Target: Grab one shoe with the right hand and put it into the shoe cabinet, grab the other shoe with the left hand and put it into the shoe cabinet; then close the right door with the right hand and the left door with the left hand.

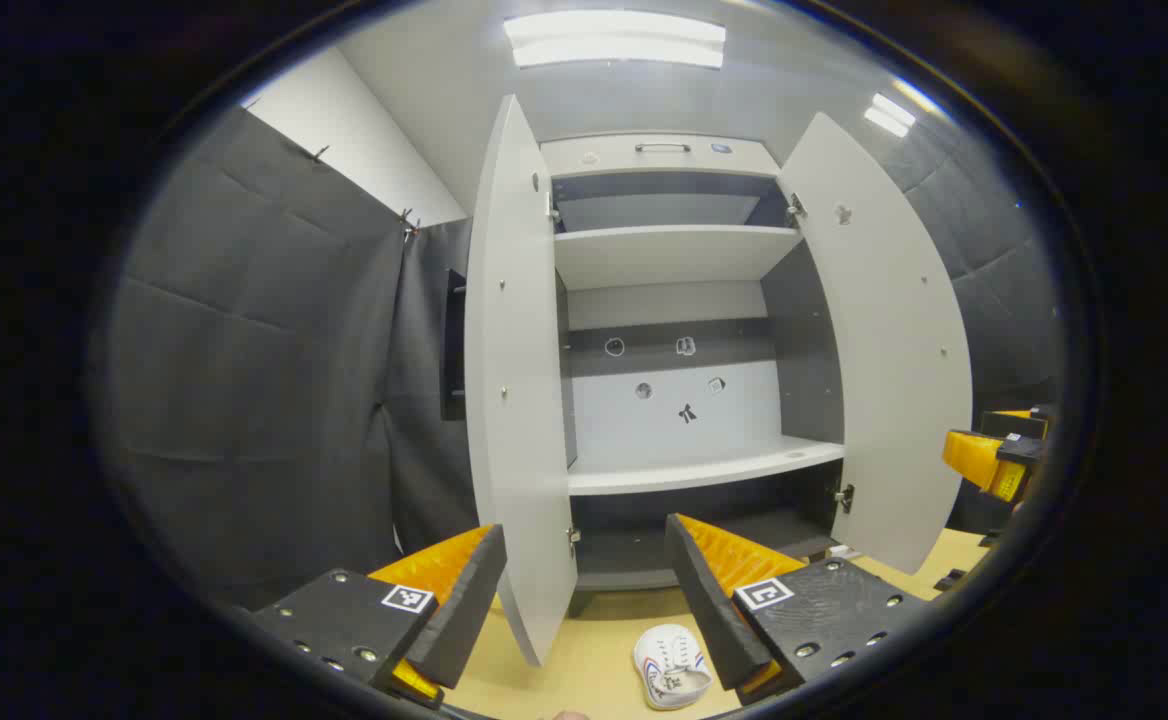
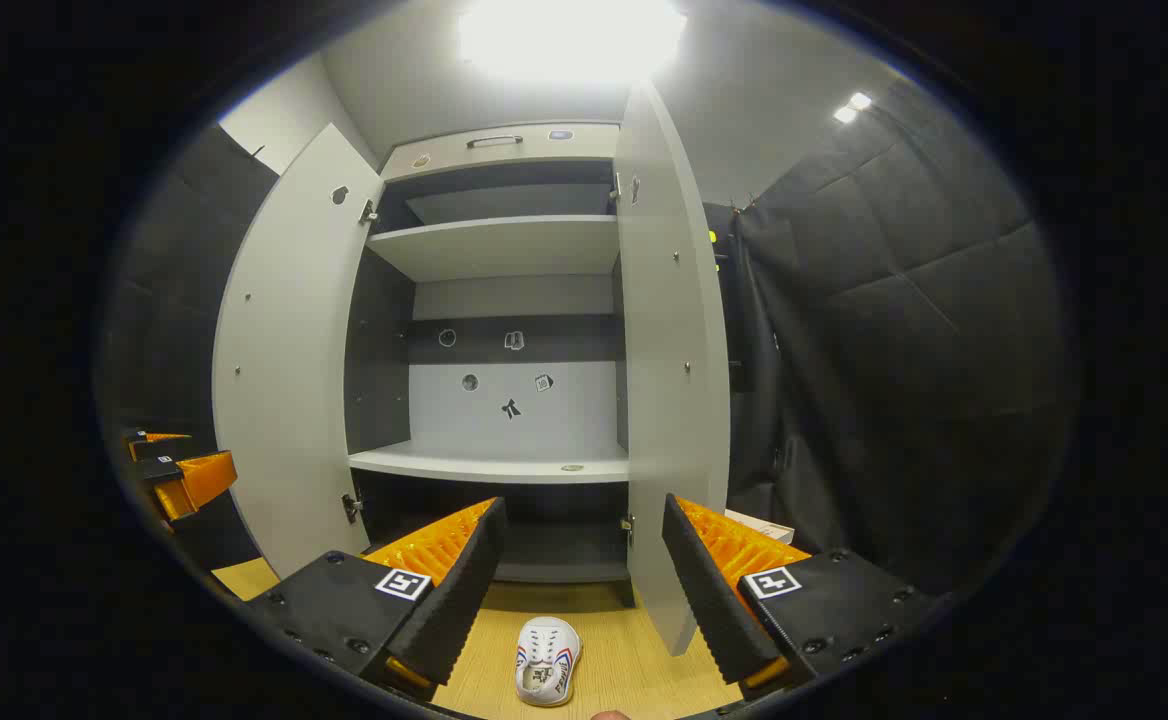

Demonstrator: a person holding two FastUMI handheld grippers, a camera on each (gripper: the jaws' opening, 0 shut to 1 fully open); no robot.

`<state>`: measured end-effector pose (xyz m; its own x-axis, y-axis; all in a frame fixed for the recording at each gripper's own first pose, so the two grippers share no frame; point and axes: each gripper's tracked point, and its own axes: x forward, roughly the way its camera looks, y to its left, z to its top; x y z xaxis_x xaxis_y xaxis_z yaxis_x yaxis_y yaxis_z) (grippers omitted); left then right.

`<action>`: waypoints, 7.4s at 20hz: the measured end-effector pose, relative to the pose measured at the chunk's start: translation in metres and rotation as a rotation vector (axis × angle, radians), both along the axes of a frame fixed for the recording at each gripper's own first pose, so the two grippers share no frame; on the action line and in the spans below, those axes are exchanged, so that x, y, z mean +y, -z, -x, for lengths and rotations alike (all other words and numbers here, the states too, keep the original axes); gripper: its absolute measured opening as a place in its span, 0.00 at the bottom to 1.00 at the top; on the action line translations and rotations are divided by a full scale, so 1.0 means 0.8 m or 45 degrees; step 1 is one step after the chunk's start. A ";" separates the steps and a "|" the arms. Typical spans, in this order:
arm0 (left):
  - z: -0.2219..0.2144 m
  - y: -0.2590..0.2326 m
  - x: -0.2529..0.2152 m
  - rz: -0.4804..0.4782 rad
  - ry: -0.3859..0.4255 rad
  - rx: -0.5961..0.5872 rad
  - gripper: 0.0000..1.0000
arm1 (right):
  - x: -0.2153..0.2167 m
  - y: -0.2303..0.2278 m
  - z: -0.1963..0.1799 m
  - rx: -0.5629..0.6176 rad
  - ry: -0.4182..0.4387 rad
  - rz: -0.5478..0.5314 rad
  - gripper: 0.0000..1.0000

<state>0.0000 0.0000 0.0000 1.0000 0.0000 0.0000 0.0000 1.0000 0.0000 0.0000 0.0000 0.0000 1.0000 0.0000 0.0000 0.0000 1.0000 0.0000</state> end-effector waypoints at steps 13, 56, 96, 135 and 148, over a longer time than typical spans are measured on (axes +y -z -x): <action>0.001 -0.004 0.003 -0.010 -0.028 -0.028 0.93 | 0.009 0.001 -0.003 -0.008 -0.008 0.011 0.98; 0.035 0.028 0.097 -0.113 -0.477 0.061 0.93 | 0.109 0.315 -0.119 0.866 -0.304 0.211 0.96; 0.025 0.023 0.078 -0.090 -0.433 0.043 0.93 | 0.080 0.399 -0.113 1.235 -0.226 -0.006 0.02; 0.003 0.024 0.050 -0.058 -0.368 0.020 0.94 | 0.120 -0.002 -0.328 0.515 -0.342 -0.159 0.01; 0.020 0.029 0.070 -0.081 -0.447 0.047 0.94 | 0.131 0.005 -0.473 0.653 -0.265 -0.161 0.01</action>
<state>-0.0157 0.0562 -0.0234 0.9383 0.3449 -0.0253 -0.3426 0.9370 0.0684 0.3781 0.1047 -0.0038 0.8507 0.2289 -0.4732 -0.1659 0.9711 0.1715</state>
